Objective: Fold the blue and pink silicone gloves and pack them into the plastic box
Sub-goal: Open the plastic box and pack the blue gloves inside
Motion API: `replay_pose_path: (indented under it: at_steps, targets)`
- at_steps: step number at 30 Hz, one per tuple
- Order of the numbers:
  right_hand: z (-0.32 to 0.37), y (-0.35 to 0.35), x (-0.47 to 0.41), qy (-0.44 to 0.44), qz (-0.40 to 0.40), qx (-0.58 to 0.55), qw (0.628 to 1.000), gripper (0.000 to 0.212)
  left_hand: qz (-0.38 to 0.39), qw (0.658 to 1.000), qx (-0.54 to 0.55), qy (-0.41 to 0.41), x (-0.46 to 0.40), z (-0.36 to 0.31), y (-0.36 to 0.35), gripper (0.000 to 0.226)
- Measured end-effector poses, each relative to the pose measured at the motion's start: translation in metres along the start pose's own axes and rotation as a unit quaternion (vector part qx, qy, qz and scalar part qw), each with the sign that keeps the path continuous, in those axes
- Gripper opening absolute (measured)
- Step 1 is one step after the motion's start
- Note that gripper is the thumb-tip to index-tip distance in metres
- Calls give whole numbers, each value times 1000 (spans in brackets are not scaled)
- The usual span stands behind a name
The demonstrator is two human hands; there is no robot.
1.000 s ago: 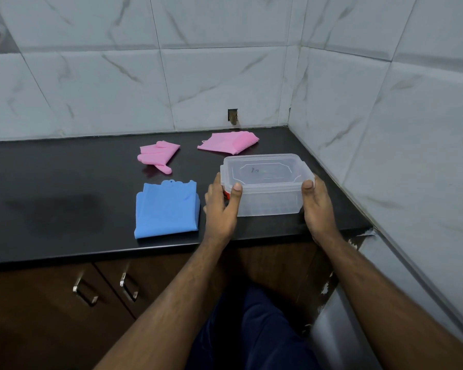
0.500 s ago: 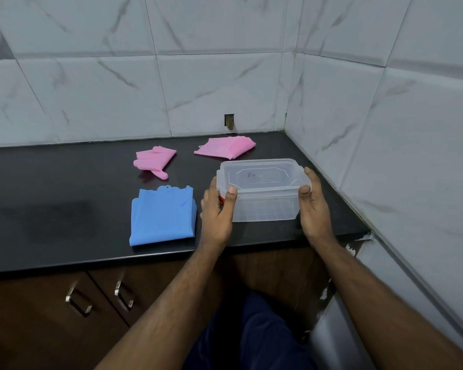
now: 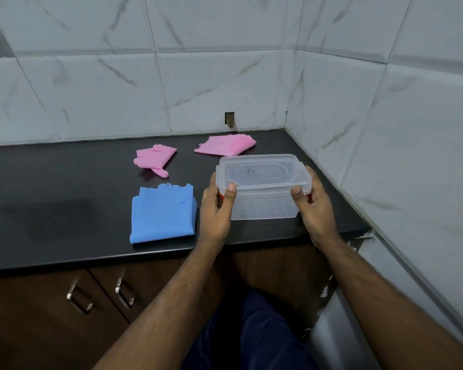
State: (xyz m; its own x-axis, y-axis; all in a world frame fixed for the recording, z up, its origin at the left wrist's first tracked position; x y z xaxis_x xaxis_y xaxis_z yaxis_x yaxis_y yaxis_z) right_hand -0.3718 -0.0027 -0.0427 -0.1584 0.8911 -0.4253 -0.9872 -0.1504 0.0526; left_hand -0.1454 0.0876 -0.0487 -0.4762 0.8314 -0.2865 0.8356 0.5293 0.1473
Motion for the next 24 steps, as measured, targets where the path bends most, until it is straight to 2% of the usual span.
replay_pose_path:
  at_steps: [4, 11, 19, 24]
  targets:
    - [2, -1, -1, 4, 2, -2, 1000, 84, 10, 998, 58, -6, 2, -3, 0, 75]
    - [-2, -2, -2, 13, -14, 42, 999, 98, -9, 997, 74, 4, 3, 2, 4, 75]
    - [-13, 1, -5, 3, -36, 69, 997, 71, -17, 999, 37, 24, -4, 15, 3, 59]
    - [-10, -1, -2, 29, -18, 81, 996, 58, -10, 999, 49, 5, -5, 9, 3, 65]
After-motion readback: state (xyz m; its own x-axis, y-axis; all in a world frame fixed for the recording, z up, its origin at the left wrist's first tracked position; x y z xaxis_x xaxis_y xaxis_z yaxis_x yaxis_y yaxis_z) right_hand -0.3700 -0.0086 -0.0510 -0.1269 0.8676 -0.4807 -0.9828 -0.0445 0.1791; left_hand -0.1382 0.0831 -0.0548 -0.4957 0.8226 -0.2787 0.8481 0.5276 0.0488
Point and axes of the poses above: each hand's wrist, its own x-axis away from the middle knuckle, its own y-axis out of the back of the hand, z = x × y, the point moved 6 cm from there along -x, towards the middle knuckle, and after that the axes turned 5 degrees about -x, right-handed, at the moved point
